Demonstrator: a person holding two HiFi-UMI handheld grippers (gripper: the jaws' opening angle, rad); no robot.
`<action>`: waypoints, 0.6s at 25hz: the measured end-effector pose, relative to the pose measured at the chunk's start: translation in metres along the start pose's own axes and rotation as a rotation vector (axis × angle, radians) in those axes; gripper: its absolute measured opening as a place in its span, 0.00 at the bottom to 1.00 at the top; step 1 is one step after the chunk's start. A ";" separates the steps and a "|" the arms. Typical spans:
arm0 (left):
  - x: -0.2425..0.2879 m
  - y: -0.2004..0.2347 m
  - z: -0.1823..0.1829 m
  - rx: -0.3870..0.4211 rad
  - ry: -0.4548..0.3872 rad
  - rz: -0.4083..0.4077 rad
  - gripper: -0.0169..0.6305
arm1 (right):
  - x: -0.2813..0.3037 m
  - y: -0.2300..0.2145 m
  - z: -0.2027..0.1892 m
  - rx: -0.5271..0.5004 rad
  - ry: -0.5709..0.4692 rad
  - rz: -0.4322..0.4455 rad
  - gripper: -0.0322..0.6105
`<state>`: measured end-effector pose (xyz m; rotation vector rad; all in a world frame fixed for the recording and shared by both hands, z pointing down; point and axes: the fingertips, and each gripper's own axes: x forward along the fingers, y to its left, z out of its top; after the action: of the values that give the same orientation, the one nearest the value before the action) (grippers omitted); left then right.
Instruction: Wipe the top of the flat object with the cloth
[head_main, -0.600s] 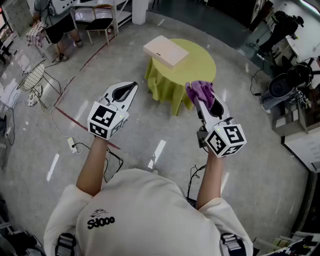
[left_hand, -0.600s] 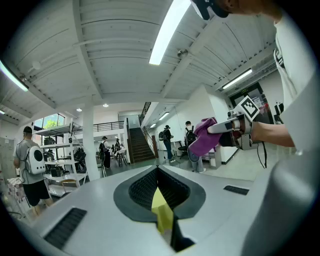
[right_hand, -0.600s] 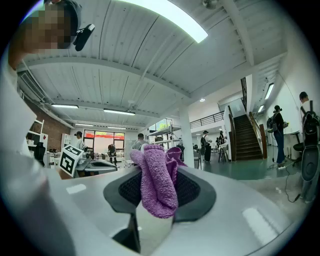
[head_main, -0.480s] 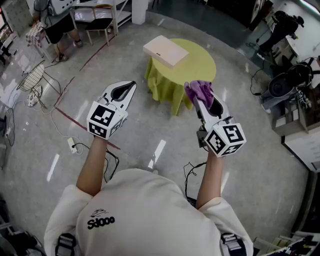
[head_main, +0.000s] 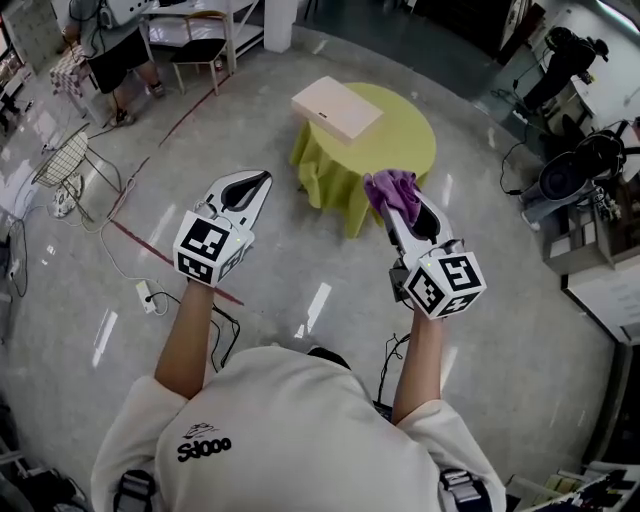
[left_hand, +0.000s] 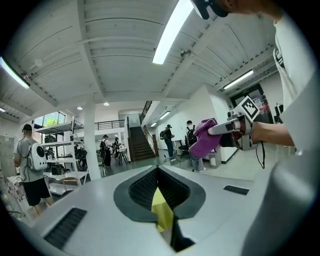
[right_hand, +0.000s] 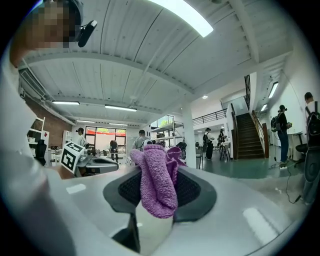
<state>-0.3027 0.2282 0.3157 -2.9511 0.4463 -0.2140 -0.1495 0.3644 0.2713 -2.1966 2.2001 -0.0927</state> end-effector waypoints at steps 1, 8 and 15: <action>-0.001 0.002 -0.002 0.002 0.006 -0.005 0.04 | 0.002 0.001 -0.002 0.005 0.004 -0.007 0.29; -0.003 0.014 -0.022 0.013 0.050 -0.040 0.04 | 0.020 0.015 -0.019 0.018 0.036 -0.023 0.28; 0.015 0.030 -0.034 0.004 0.062 -0.040 0.04 | 0.051 0.008 -0.022 -0.006 0.050 -0.006 0.28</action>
<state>-0.3025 0.1914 0.3459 -2.9580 0.3945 -0.3119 -0.1588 0.3140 0.2940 -2.2279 2.2223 -0.1432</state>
